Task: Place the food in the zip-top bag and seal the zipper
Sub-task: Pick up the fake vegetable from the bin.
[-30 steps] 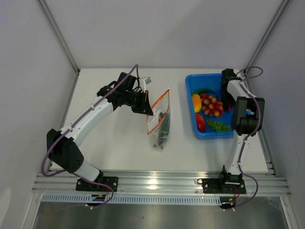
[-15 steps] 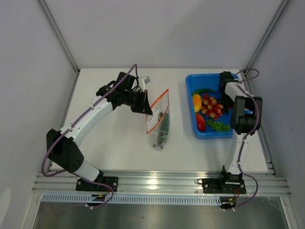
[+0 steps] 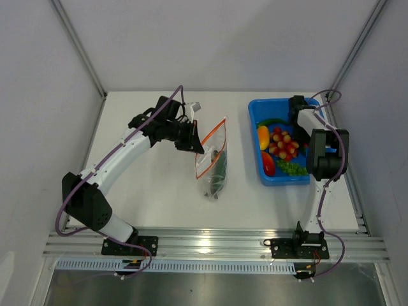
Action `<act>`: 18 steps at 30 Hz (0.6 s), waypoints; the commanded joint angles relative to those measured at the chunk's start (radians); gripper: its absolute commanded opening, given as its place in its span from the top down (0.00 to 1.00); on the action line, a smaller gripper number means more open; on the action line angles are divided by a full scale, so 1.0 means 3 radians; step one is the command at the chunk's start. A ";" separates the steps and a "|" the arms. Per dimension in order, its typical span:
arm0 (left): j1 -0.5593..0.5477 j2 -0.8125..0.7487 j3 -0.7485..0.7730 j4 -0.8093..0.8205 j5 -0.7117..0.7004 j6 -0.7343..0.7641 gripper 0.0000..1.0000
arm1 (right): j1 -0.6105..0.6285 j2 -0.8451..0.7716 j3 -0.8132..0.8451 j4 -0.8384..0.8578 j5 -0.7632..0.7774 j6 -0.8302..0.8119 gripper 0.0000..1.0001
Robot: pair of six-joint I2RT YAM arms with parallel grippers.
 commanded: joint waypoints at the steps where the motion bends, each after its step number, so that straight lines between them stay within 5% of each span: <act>1: 0.0037 -0.0089 0.0009 -0.0017 0.0071 0.0044 0.99 | 0.0162 -0.0410 0.0290 -0.0319 0.0179 -0.0005 0.91; 10: 0.0037 -0.0125 0.0004 -0.0042 0.0046 0.0024 0.99 | 0.0270 -0.1075 0.0459 -0.0949 -0.0475 0.0245 0.92; 18: 0.0037 -0.0109 0.0045 -0.0201 -0.0353 -0.0088 0.99 | 0.0459 -0.1749 0.0190 -0.0568 -0.3685 0.0904 0.93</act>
